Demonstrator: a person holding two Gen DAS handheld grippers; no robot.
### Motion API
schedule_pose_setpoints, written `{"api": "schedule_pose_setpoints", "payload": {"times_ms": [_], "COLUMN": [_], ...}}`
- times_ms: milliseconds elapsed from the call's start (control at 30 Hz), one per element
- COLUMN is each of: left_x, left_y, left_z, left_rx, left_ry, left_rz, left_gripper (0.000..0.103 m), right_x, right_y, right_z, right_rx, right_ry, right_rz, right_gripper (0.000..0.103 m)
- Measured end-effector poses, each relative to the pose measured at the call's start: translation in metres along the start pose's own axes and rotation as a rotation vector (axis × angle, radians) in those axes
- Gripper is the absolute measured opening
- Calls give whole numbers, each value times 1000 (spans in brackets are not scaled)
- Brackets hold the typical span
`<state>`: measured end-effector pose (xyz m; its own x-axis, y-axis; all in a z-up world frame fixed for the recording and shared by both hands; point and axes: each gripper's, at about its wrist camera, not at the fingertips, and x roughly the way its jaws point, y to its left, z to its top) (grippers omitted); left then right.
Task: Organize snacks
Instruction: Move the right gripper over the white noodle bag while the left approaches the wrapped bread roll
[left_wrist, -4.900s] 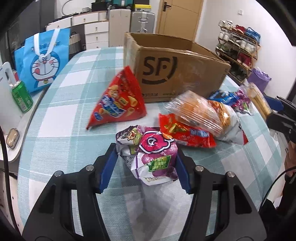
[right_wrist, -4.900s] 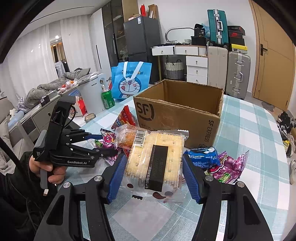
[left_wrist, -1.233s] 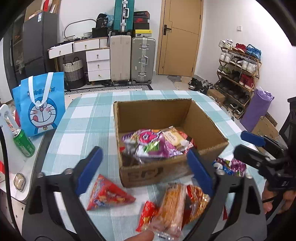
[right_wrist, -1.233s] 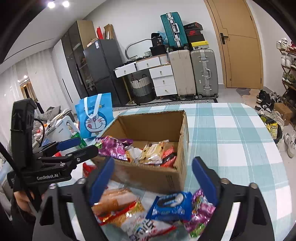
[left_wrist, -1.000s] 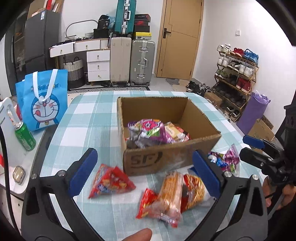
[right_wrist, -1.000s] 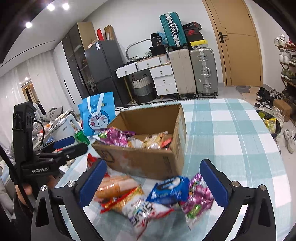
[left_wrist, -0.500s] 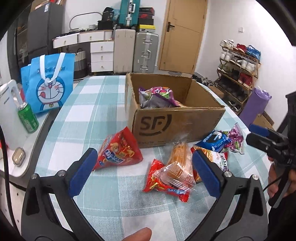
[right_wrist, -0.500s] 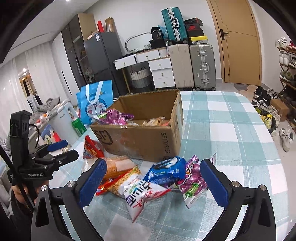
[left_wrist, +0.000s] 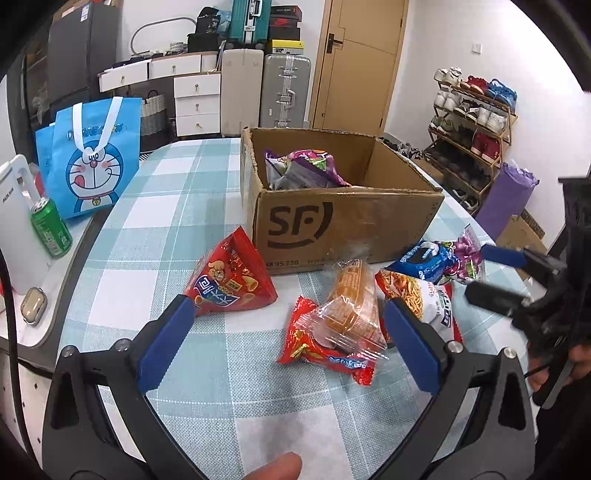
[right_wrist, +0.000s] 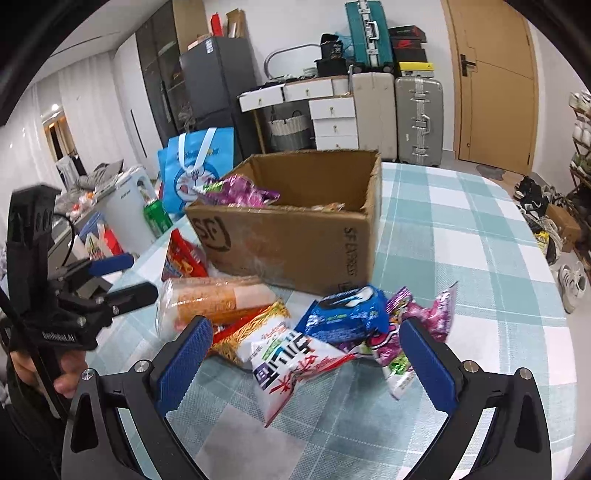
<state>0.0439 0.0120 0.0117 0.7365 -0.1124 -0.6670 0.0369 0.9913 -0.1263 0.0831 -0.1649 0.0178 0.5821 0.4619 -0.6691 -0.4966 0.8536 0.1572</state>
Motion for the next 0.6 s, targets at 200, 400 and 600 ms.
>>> {"api": "schedule_pose_setpoints", "payload": {"times_ms": [200, 400, 600], "left_x": [2, 7, 13], "left_y": [4, 1, -2], "left_z": [1, -1, -3], "left_rx": [-5, 11, 28], "left_ry": [6, 20, 34], "left_rz": [7, 5, 10], "left_gripper": [102, 102, 102], "right_x": [22, 43, 56], "right_y": [12, 24, 38], "right_z": [-8, -16, -21], "right_rx": [-26, -47, -83], "right_ry": [63, 116, 132], "right_rz": [1, -2, -52], "right_gripper": [102, 102, 102]}}
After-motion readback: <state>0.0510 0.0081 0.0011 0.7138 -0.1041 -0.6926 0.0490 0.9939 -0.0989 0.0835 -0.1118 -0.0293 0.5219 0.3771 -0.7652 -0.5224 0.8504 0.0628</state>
